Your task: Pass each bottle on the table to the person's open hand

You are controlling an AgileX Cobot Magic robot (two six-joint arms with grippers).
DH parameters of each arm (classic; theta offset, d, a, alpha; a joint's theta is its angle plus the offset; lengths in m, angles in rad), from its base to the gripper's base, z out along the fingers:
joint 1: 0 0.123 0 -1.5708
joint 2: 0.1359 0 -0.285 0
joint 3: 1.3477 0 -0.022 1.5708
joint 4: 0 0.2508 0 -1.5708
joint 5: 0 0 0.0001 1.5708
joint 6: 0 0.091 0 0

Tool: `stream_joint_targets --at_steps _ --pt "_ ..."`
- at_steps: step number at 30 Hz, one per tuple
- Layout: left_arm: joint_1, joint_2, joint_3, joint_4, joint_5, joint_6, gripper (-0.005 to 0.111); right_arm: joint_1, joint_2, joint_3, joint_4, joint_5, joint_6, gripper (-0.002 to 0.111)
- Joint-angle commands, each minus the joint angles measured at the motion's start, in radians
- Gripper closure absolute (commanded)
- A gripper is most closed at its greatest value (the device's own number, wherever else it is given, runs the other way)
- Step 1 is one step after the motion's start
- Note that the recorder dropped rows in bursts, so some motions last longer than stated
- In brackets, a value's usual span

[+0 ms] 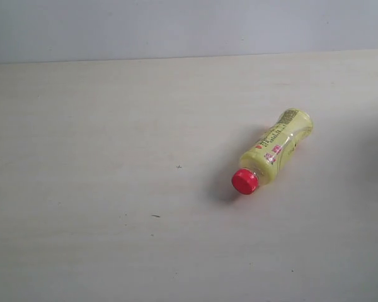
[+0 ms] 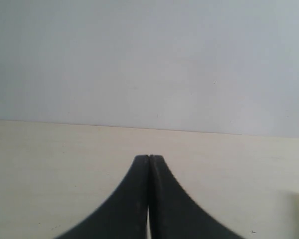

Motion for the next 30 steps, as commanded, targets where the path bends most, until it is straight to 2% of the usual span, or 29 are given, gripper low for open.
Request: stream_joint_targets --at_steps 1,24,30 --pt "-0.006 -0.006 0.001 -0.003 -0.005 0.001 0.107 -0.003 0.000 0.007 0.009 -0.005 -0.006 0.108" --pt "-0.006 -0.006 0.001 -0.003 -0.005 0.001 0.107 -0.003 0.000 0.007 0.009 -0.022 -0.004 0.108" --pt "-0.006 -0.006 0.001 -0.003 -0.005 0.001 0.107 -0.003 0.000 0.007 0.062 -0.115 -0.002 0.108"
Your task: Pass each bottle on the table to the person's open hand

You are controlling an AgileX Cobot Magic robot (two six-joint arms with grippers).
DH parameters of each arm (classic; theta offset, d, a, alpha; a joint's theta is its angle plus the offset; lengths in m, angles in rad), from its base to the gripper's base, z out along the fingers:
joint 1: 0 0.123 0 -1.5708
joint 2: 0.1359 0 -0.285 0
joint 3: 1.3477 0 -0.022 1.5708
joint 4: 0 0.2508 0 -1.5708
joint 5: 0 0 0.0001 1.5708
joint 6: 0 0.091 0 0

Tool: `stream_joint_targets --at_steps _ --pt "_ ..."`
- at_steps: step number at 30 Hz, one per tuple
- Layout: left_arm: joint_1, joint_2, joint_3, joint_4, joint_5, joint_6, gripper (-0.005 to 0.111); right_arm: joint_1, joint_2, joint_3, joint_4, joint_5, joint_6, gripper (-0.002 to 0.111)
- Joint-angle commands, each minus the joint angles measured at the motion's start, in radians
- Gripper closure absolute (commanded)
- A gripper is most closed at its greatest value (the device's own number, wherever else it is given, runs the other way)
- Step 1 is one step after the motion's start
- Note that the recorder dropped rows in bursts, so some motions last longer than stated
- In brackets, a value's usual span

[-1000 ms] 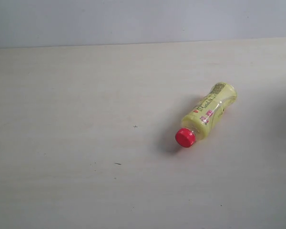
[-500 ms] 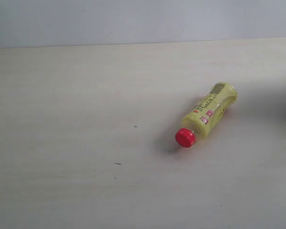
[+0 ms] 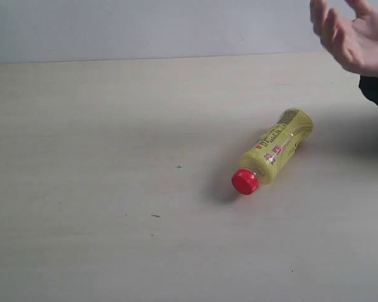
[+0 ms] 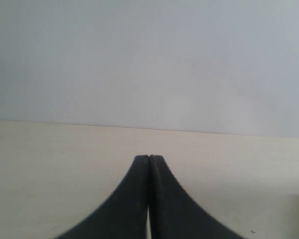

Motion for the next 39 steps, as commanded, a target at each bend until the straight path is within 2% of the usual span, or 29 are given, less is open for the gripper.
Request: stream_joint_targets --at_steps 1,5,7,12,15,18,24,29,31,33,36,39 --pt "-0.006 -0.006 0.001 -0.003 -0.005 0.001 0.107 -0.003 -0.002 0.007 0.076 -0.134 -0.002 0.108" --pt "-0.006 -0.006 0.001 -0.003 -0.005 0.001 0.107 -0.003 0.004 0.007 0.117 -0.361 -0.002 0.108" --pt "-0.006 -0.006 0.001 -0.003 -0.005 0.001 0.107 -0.003 0.084 0.007 0.120 -0.425 -0.009 0.108" --pt "-0.006 -0.006 0.001 -0.003 -0.005 0.001 0.107 -0.003 0.398 -0.028 0.111 -0.452 -0.176 0.108" --pt "-0.006 -0.006 0.001 -0.003 -0.005 0.001 0.107 -0.003 0.615 -0.112 0.113 -0.450 -0.257 0.108" --pt "-0.006 -0.006 0.001 -0.003 -0.005 0.001 0.107 -0.003 0.804 -0.229 0.111 -0.406 -0.335 0.108" --pt "-0.006 -0.006 0.001 -0.003 -0.005 0.001 0.107 -0.003 1.122 -0.527 -0.027 -0.143 -0.600 0.108" --pt "-0.006 -0.006 0.001 -0.003 -0.005 0.001 0.107 -0.003 1.292 -0.680 -0.096 0.075 -0.749 0.108" --pt "-0.006 -0.006 0.001 -0.003 -0.005 0.001 0.107 -0.003 1.316 -0.728 -0.100 0.108 -0.747 0.108" --pt "-0.006 -0.006 0.001 -0.003 -0.005 0.001 0.107 -0.005 1.290 -0.737 -0.056 0.020 -0.639 0.108" --pt "-0.006 -0.006 0.001 -0.003 -0.005 0.001 0.107 -0.010 1.188 -0.676 0.054 -0.067 -0.643 0.108" --pt "-0.006 -0.006 0.001 -0.003 -0.005 0.001 0.107 -0.010 1.038 -0.564 0.227 -0.075 -0.667 0.108"
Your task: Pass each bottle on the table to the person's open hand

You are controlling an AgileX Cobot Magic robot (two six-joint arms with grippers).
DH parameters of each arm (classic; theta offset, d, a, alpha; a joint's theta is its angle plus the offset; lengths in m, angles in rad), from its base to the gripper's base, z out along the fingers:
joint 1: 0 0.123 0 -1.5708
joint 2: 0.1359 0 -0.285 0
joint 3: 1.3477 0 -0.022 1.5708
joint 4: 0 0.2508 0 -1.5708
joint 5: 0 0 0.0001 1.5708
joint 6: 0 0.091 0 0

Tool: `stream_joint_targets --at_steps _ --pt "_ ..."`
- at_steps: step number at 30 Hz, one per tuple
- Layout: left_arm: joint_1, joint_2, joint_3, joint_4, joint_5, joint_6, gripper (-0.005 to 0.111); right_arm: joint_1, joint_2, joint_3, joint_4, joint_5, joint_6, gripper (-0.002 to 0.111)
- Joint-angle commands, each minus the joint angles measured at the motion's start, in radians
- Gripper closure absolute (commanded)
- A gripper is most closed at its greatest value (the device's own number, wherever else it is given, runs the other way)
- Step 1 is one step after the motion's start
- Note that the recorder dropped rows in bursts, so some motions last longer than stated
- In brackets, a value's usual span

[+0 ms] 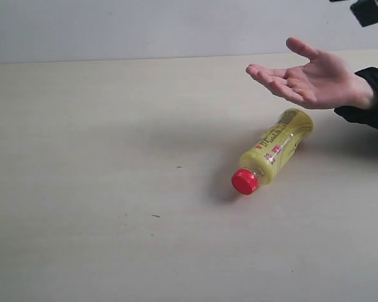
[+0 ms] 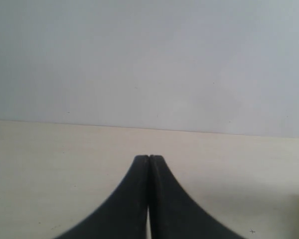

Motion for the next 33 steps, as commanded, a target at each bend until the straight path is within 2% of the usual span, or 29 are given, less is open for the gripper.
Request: stream_joint_targets --at_steps 1,9,16,20,27,33 --pt "-0.006 -0.006 0.001 -0.003 -0.005 0.001 0.107 -0.006 -0.223 0.154 0.236 -0.051 -0.027 0.108" --pt "-0.006 -0.006 0.001 -0.003 -0.005 0.001 0.107 -0.006 -0.707 0.468 0.342 -0.198 -0.032 0.108" --pt "-0.006 -0.006 0.001 -0.003 -0.005 0.001 0.107 -0.006 -1.051 0.707 0.578 -0.372 -0.032 0.108" --pt "-0.006 -0.006 0.001 -0.003 -0.005 0.001 0.107 -0.006 -1.140 0.863 0.682 -0.441 -0.043 0.108" --pt "-0.006 -0.006 0.001 -0.003 -0.005 0.001 0.107 -0.006 -1.170 1.031 0.680 -0.572 -0.050 0.108" --pt "-0.006 -0.006 0.001 -0.003 -0.005 0.001 0.107 -0.006 -1.170 1.059 0.690 -0.587 -0.041 0.108"
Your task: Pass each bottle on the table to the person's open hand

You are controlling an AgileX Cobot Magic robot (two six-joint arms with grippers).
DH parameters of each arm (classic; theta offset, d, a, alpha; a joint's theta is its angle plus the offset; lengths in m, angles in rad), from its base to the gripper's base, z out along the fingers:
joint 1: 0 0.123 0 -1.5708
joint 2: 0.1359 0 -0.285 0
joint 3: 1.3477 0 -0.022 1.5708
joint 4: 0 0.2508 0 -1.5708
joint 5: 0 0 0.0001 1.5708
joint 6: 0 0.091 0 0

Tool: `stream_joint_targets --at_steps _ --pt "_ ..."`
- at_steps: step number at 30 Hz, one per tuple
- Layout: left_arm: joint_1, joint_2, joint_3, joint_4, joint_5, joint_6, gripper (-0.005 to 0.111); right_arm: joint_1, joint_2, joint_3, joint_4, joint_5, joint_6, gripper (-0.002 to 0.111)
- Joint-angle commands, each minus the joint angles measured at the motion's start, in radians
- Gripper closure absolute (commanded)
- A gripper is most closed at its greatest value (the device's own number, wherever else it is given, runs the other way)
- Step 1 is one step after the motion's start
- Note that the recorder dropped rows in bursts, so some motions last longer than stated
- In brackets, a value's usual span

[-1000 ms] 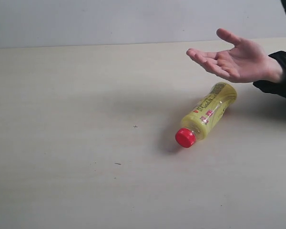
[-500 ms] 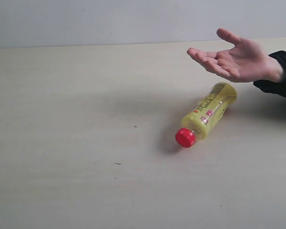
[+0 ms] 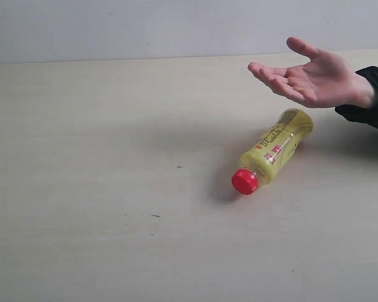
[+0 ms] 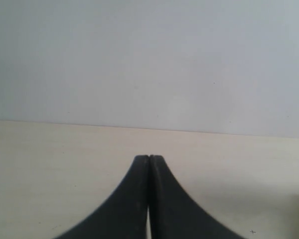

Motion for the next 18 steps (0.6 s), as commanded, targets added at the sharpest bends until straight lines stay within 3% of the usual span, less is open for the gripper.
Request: stream_joint_targets --at_steps 1,8,11,14,18 --pt "-0.006 -0.006 0.001 -0.003 -0.005 0.001 0.107 -0.006 -0.005 0.007 0.012 -0.013 0.003 0.108" --pt "-0.006 -0.006 0.001 -0.003 -0.005 0.001 0.107 -0.006 -0.005 0.007 0.012 -0.013 0.003 0.108" --pt "-0.006 -0.006 0.001 -0.009 -0.075 -0.015 0.107 -0.006 -0.005 0.007 0.012 -0.013 0.003 0.108" --pt "-0.006 -0.006 0.001 -0.020 -0.172 -0.209 0.107 -0.006 -0.005 0.007 0.012 -0.013 0.003 0.108" --pt "-0.006 -0.006 0.001 -0.020 -0.280 -0.300 0.107 -0.006 -0.005 0.007 0.012 -0.013 0.003 0.108"
